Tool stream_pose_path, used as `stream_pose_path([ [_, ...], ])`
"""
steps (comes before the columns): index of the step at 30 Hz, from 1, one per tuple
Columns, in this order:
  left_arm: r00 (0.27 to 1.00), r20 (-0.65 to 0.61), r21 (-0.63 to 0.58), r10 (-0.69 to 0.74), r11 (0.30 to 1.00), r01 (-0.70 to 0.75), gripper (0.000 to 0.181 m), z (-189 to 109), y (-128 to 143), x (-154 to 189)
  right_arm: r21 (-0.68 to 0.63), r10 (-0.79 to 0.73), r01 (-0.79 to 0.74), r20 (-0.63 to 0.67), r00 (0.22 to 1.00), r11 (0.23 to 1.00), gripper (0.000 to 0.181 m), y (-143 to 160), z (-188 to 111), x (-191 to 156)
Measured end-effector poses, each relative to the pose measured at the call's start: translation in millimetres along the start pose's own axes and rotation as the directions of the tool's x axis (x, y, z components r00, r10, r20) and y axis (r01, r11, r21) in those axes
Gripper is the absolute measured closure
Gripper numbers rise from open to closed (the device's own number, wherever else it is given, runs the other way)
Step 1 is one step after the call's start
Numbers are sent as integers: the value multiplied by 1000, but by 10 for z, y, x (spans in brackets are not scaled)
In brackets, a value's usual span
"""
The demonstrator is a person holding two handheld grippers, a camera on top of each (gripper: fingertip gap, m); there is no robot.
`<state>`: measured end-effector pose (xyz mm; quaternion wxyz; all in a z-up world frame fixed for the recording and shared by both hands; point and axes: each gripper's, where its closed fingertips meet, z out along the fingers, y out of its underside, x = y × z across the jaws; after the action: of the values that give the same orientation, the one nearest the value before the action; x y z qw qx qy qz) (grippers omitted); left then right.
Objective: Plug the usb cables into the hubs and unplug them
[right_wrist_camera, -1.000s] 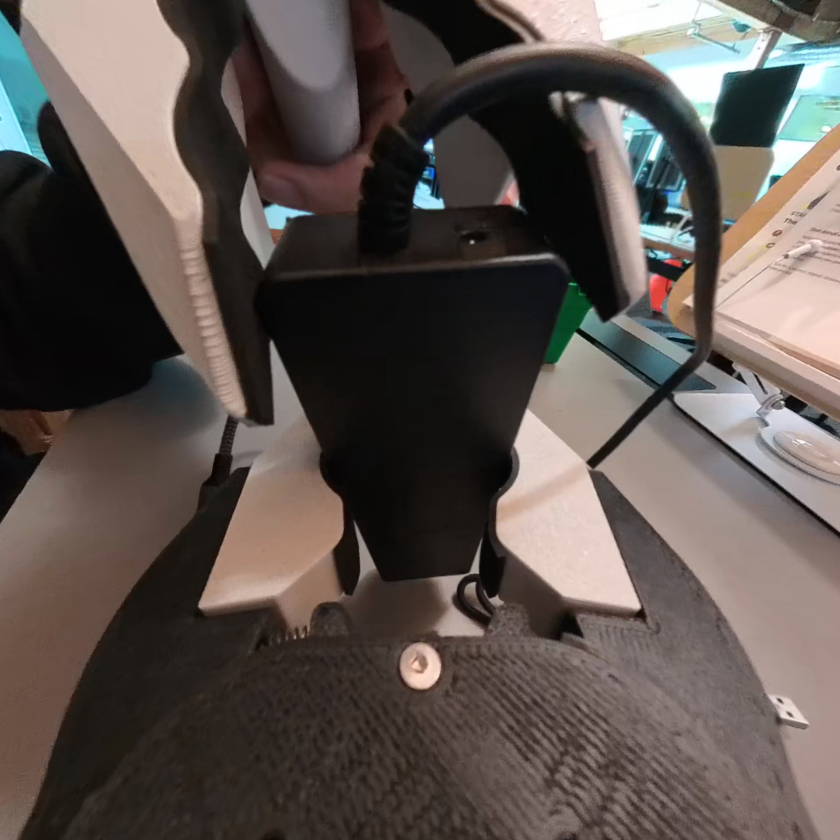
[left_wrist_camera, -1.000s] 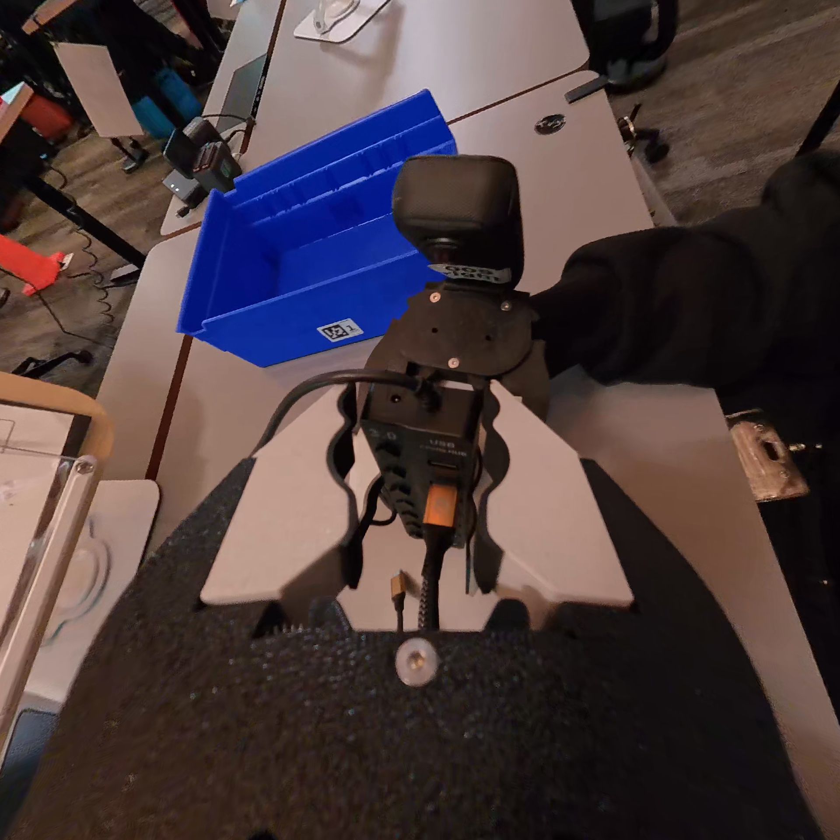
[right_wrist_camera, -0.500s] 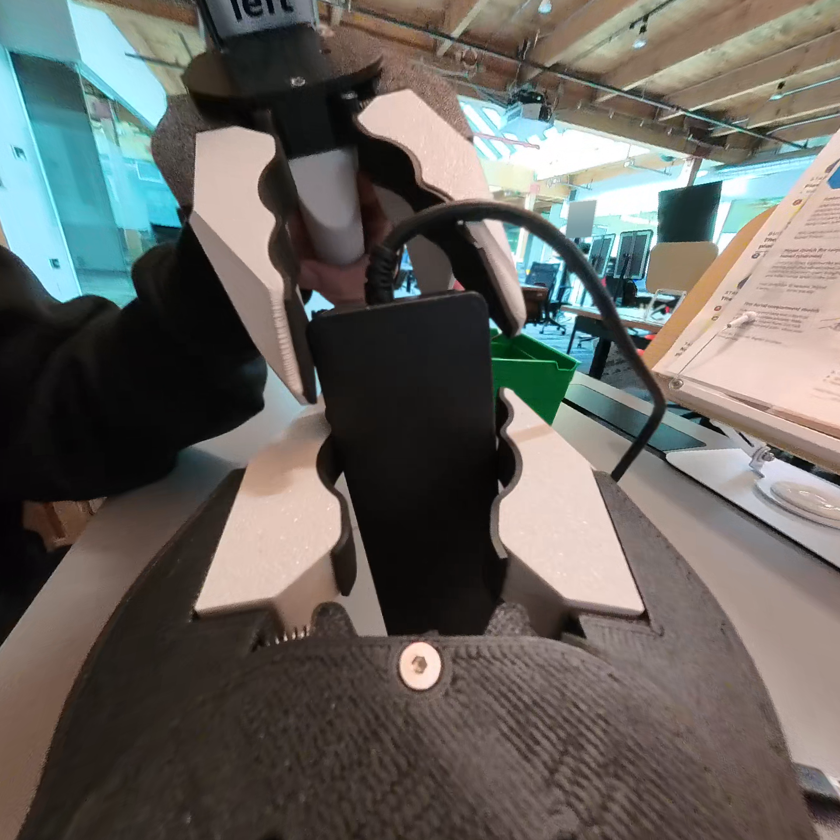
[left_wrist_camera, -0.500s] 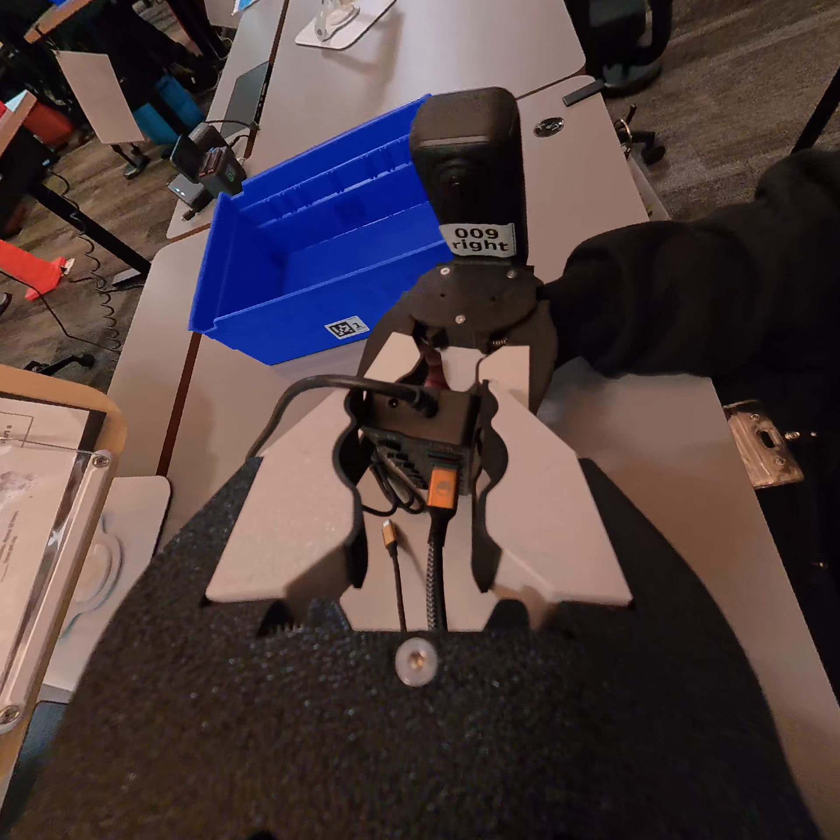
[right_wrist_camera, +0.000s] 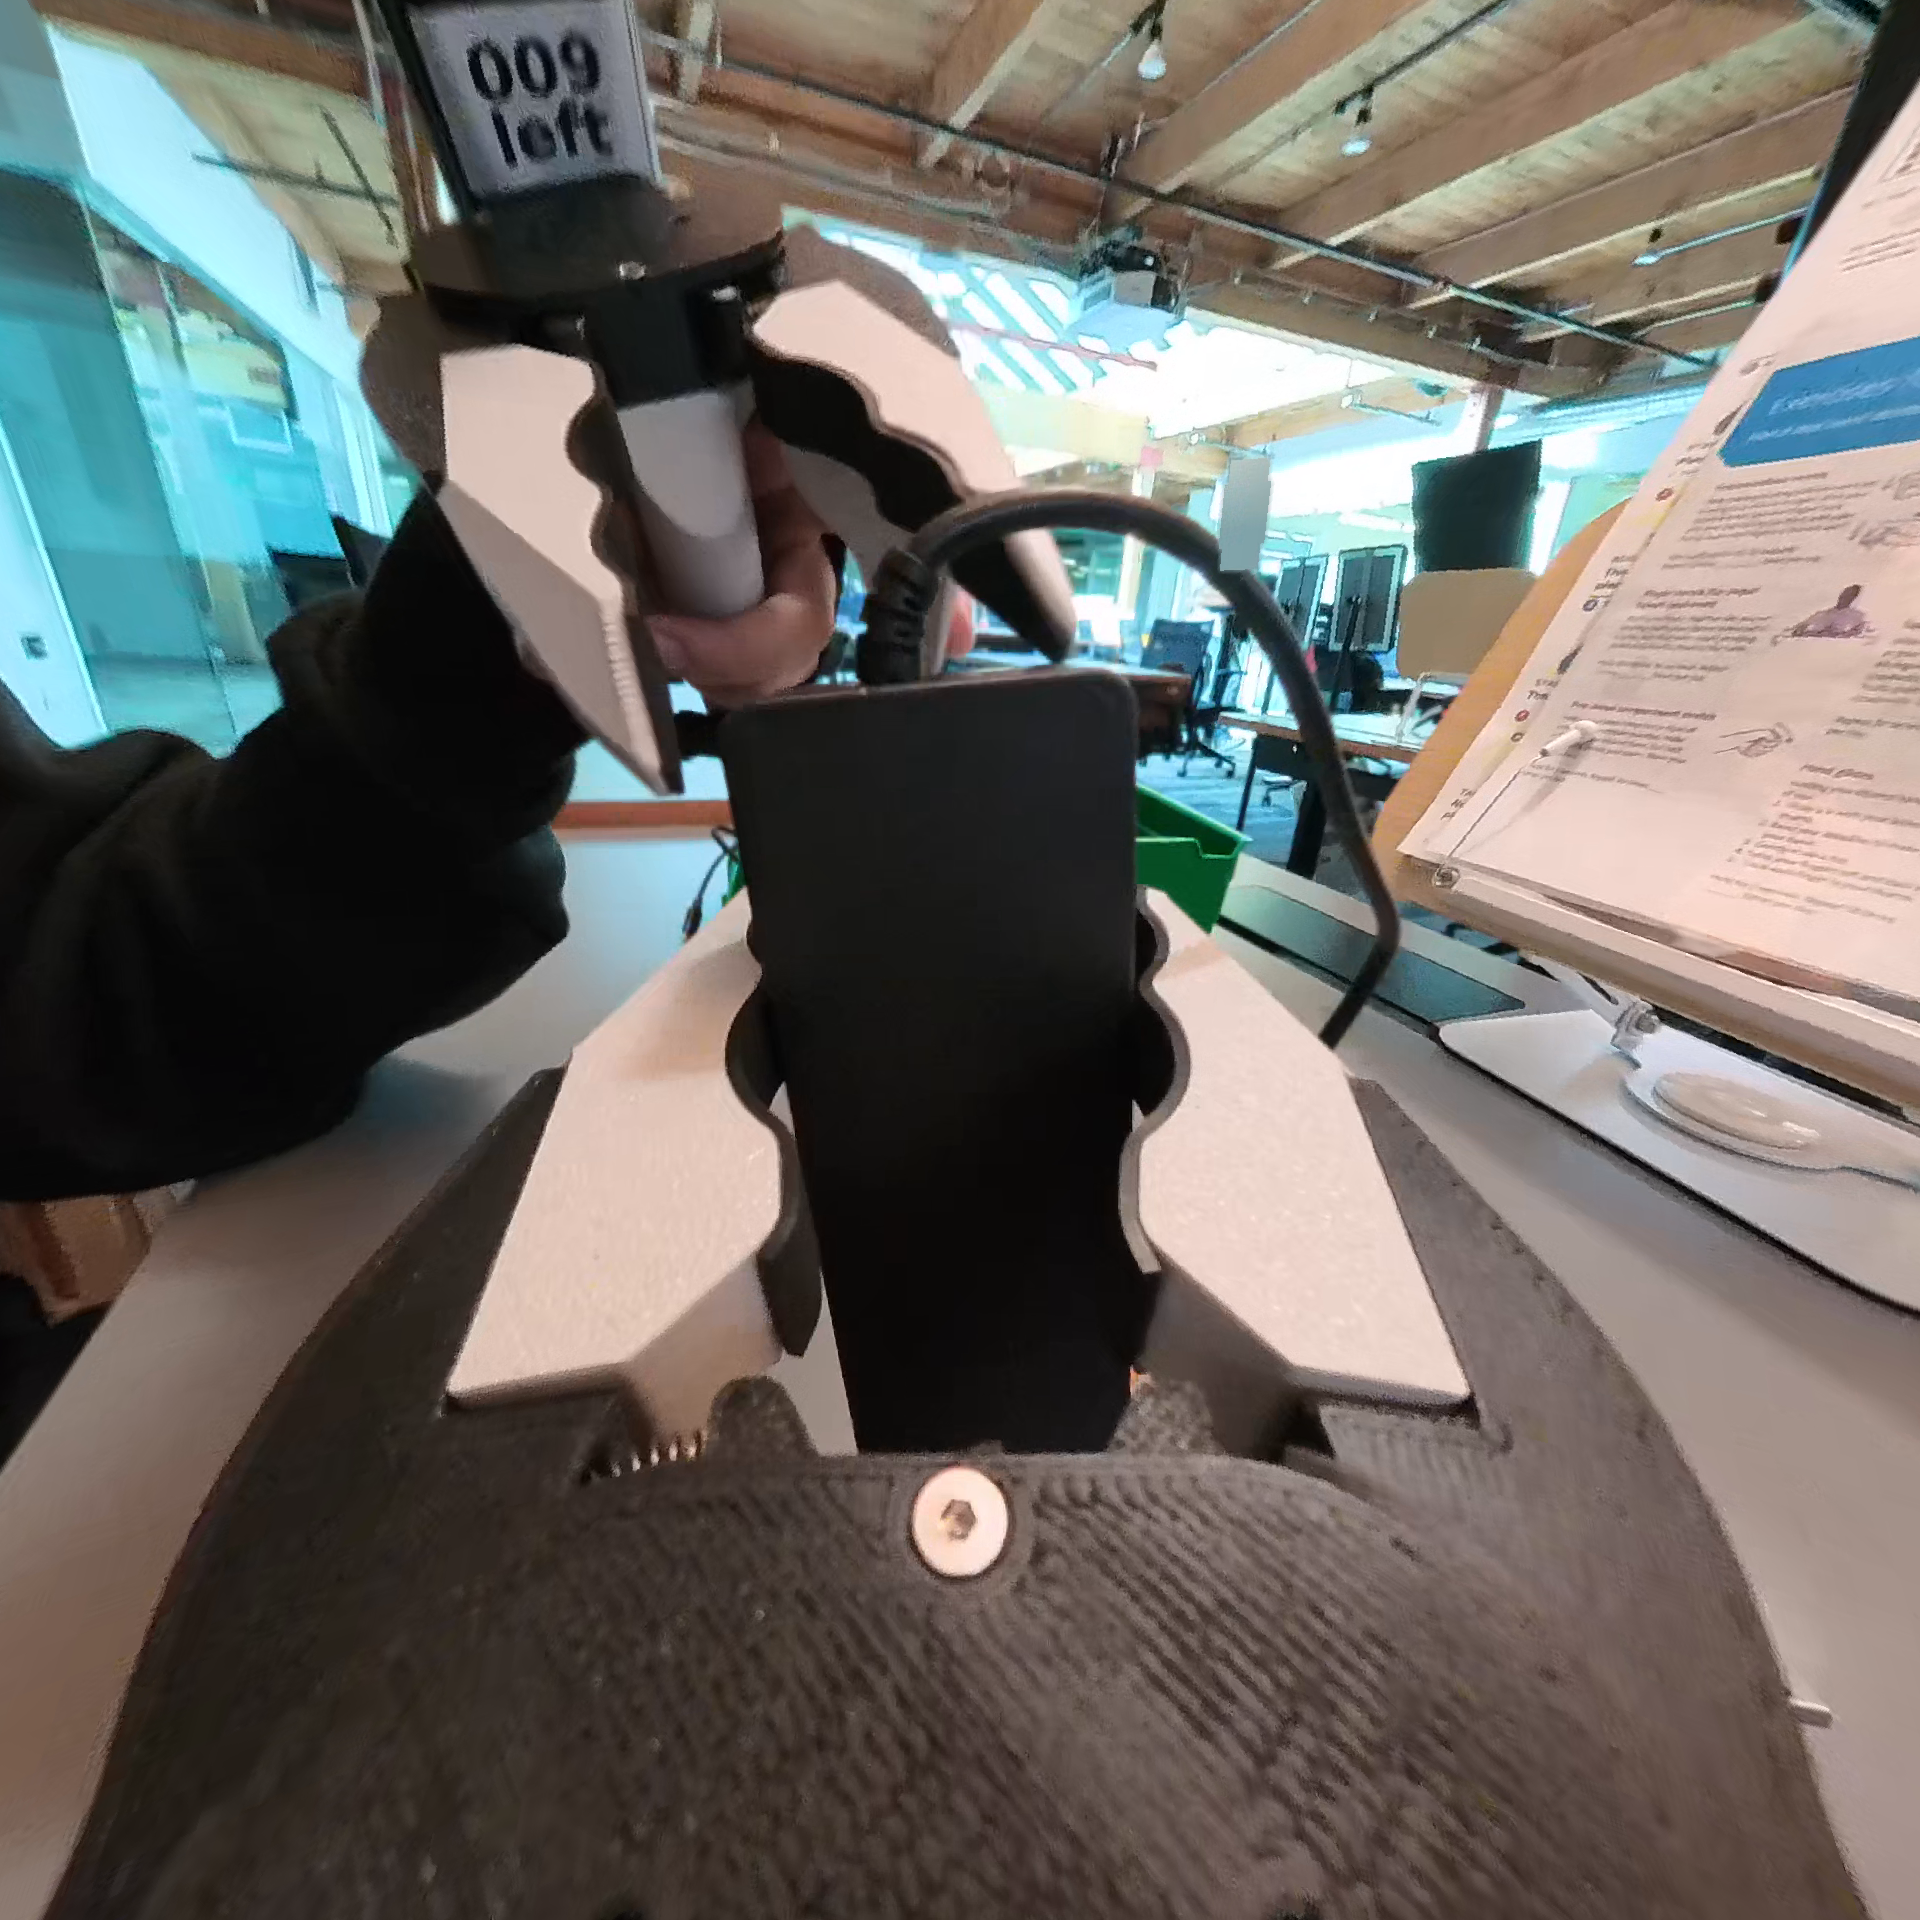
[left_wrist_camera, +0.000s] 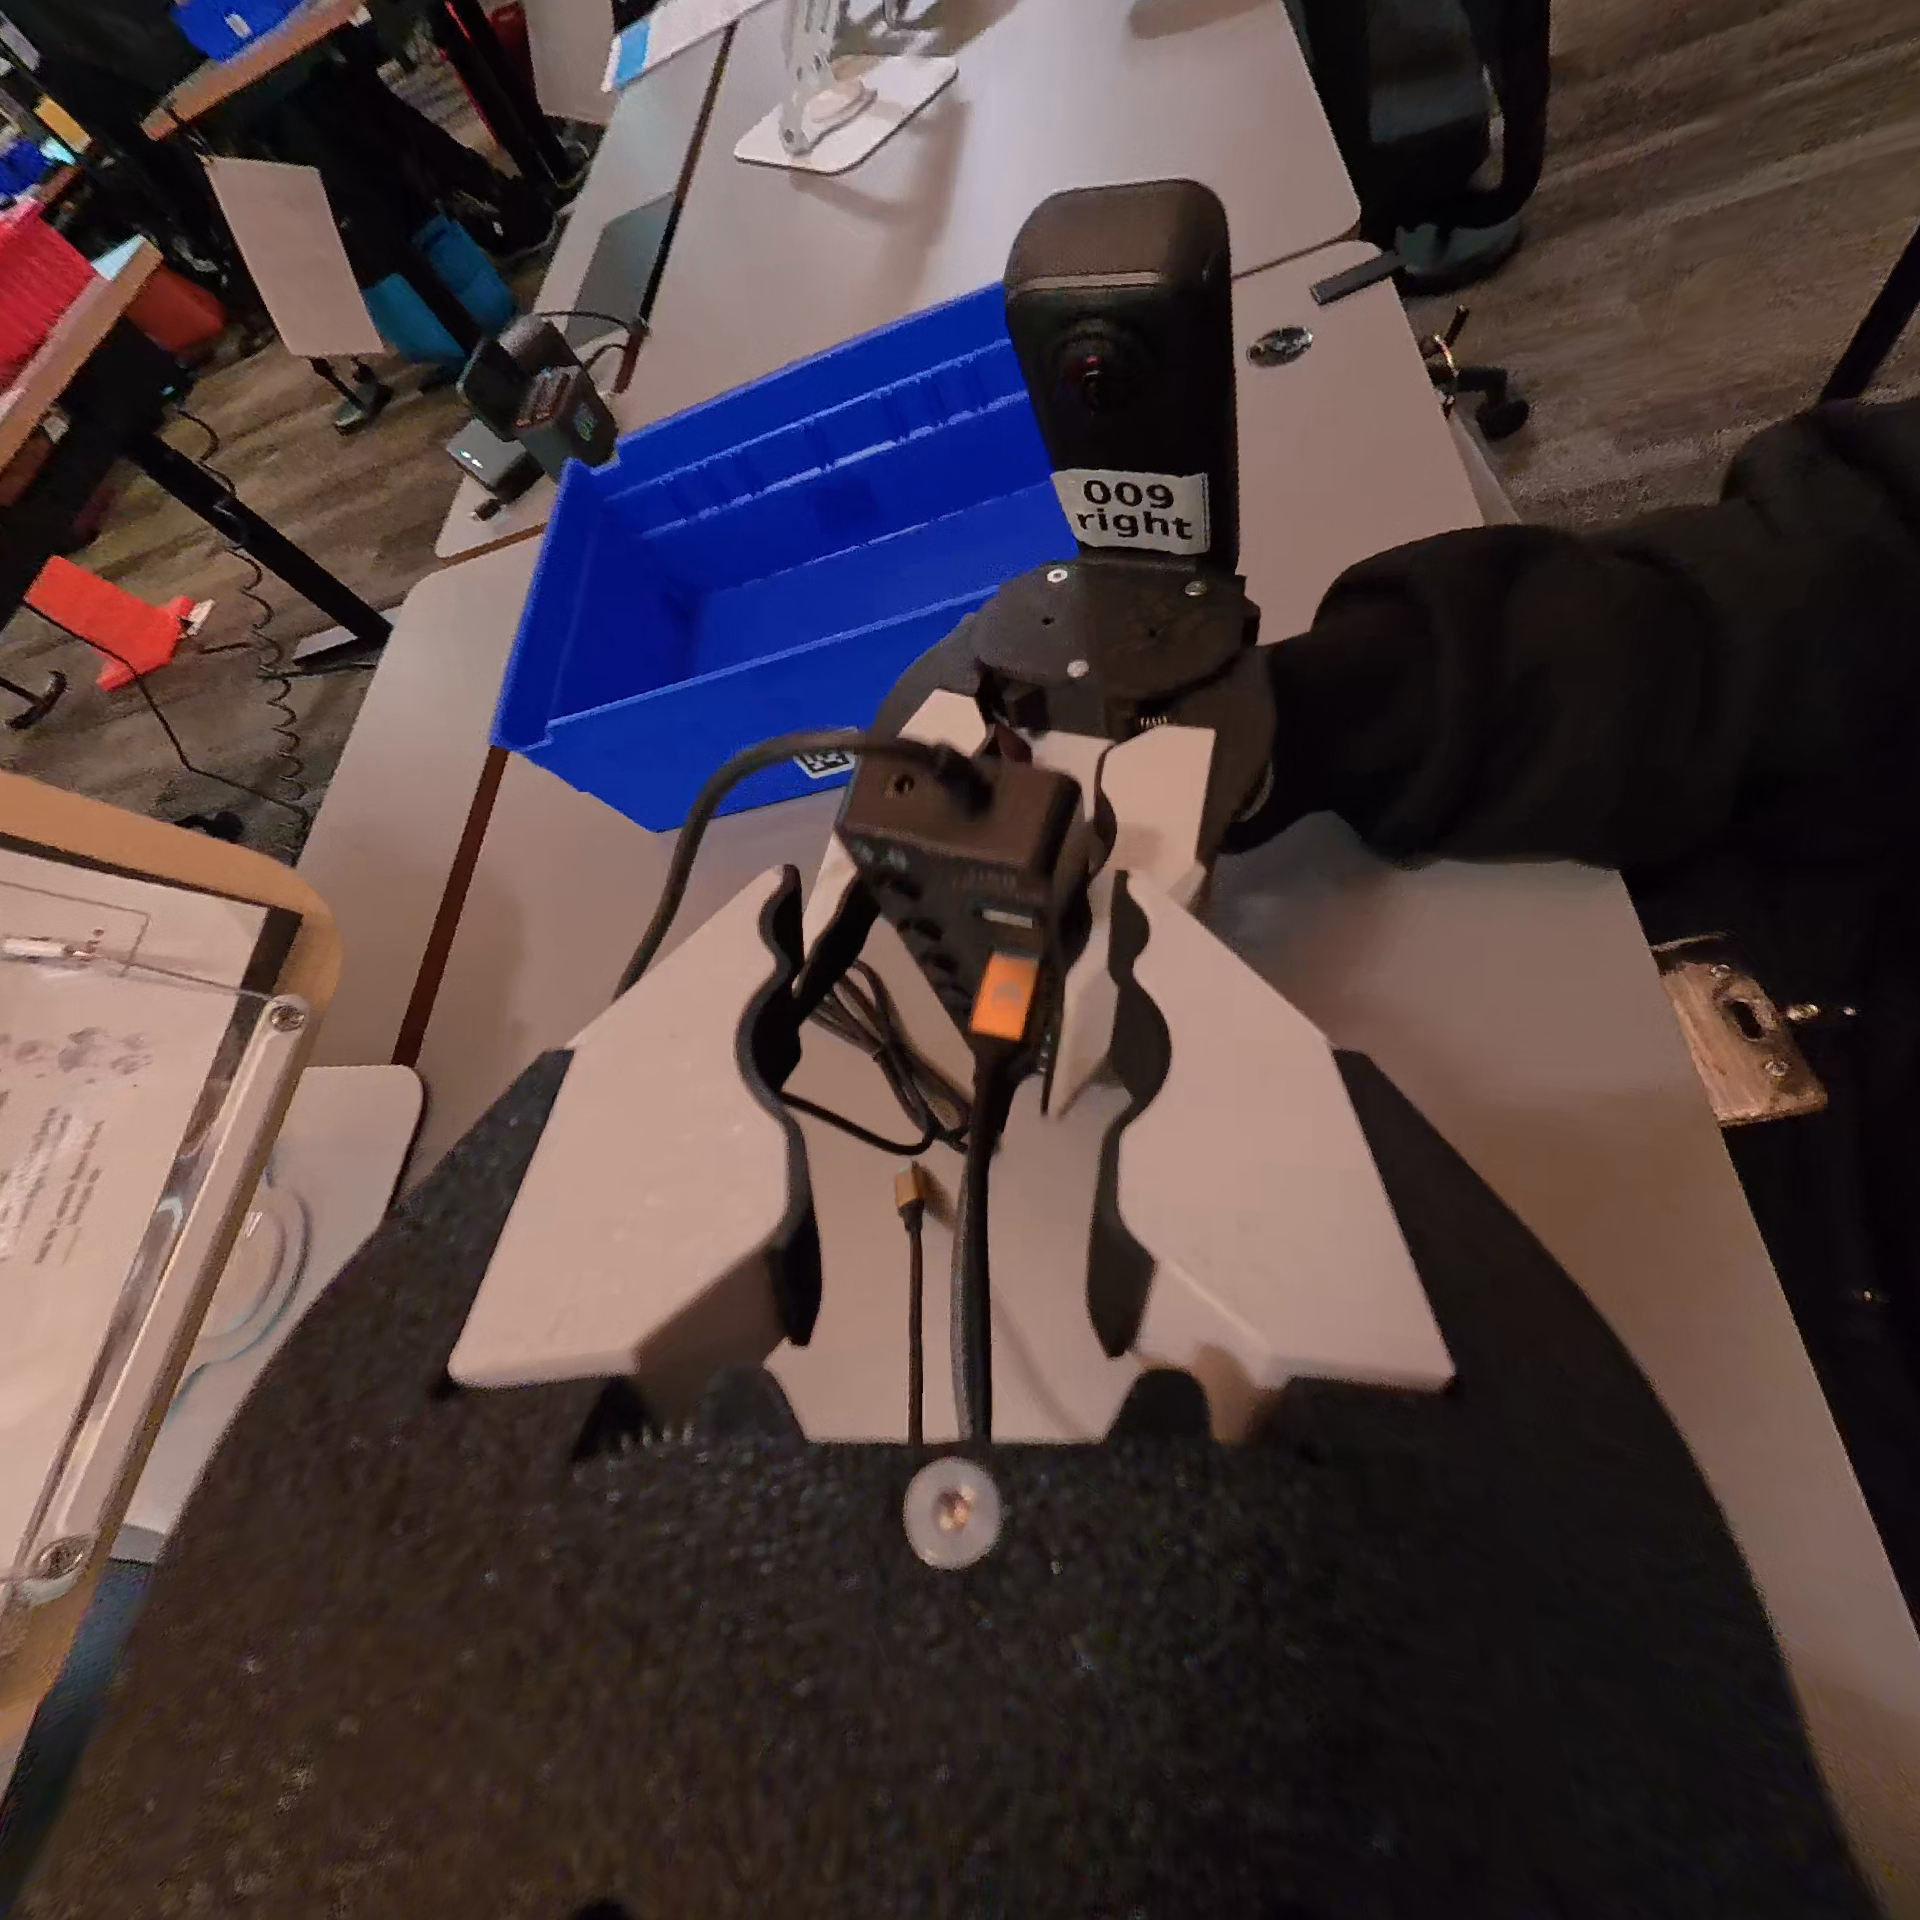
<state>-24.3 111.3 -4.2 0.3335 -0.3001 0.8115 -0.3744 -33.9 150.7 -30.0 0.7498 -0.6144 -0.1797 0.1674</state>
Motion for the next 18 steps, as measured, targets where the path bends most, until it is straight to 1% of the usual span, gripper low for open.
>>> stream_pose_path([
  [1,1000,3,7,-5,1000,5,127,-52,3,-20,18,11,-11,2,1000,1000,117,-27,-24,12],
  [4,999,17,-13,-33,999,33,140,-167,112,-113,53,21,-21,-5,1000,998,117,-81,-60,37],
  [5,999,10,-27,-40,999,41,149,-185,156,-121,58,17,-17,-4,1000,998,117,-89,-60,32],
  [6,999,-4,-38,-45,998,45,152,-192,188,-112,61,14,-14,-3,1000,998,117,-93,-56,29],
  [12,997,-65,-78,-45,996,40,157,-118,280,-29,72,12,-11,-11,1000,997,117,-105,-59,42],
  [18,994,-102,-66,-46,997,40,165,-95,275,14,73,5,-4,-11,1000,997,117,-107,-77,50],
])
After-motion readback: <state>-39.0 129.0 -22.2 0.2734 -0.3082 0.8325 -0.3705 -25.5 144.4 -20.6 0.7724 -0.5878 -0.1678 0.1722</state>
